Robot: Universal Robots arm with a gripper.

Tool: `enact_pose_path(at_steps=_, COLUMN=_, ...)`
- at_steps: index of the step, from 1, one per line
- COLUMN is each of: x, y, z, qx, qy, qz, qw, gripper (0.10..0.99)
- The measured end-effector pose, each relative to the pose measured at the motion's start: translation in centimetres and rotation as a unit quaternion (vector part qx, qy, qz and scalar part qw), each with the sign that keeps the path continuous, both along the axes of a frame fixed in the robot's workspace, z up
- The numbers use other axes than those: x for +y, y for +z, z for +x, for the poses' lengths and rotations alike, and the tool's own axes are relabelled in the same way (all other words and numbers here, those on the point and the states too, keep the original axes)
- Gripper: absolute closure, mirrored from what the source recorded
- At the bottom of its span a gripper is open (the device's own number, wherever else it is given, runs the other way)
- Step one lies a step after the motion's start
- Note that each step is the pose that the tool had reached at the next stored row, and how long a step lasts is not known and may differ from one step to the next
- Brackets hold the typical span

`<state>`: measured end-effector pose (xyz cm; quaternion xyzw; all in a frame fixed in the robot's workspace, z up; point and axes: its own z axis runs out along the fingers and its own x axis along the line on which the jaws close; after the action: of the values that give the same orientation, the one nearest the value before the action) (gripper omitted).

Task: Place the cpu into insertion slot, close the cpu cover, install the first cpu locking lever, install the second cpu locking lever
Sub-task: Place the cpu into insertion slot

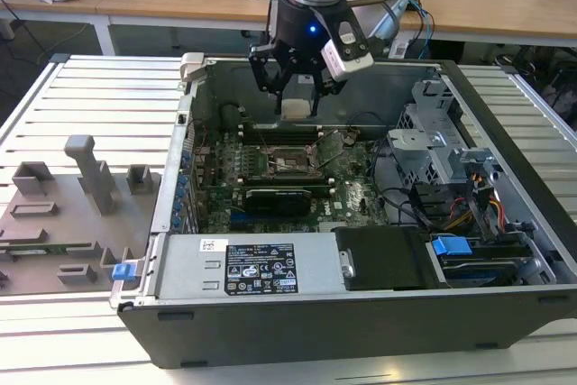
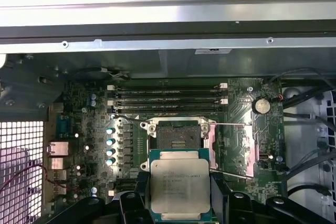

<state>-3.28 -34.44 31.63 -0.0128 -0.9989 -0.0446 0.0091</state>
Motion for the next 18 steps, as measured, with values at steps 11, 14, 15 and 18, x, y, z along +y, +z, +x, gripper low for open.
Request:
enact_pose_path(at_steps=11, x=0.0, y=-1.21, z=0.0, qx=0.0, qy=0.0, qz=-0.0001, qw=1.0, gripper=0.545)
enact_pose_path(at_steps=14, x=0.0, y=-1.57, z=0.0, qx=0.0, qy=0.0, qz=0.0, qw=1.0, gripper=0.545)
enact_pose_path(at_steps=15, x=0.0, y=-1.62, z=0.0, qx=0.0, qy=0.0, qz=0.0, qw=1.0, gripper=0.545)
enact_pose_path(at_steps=18, x=0.0, y=-1.99, z=0.0, qx=0.0, qy=0.0, qz=0.0, qw=1.0, gripper=0.545)
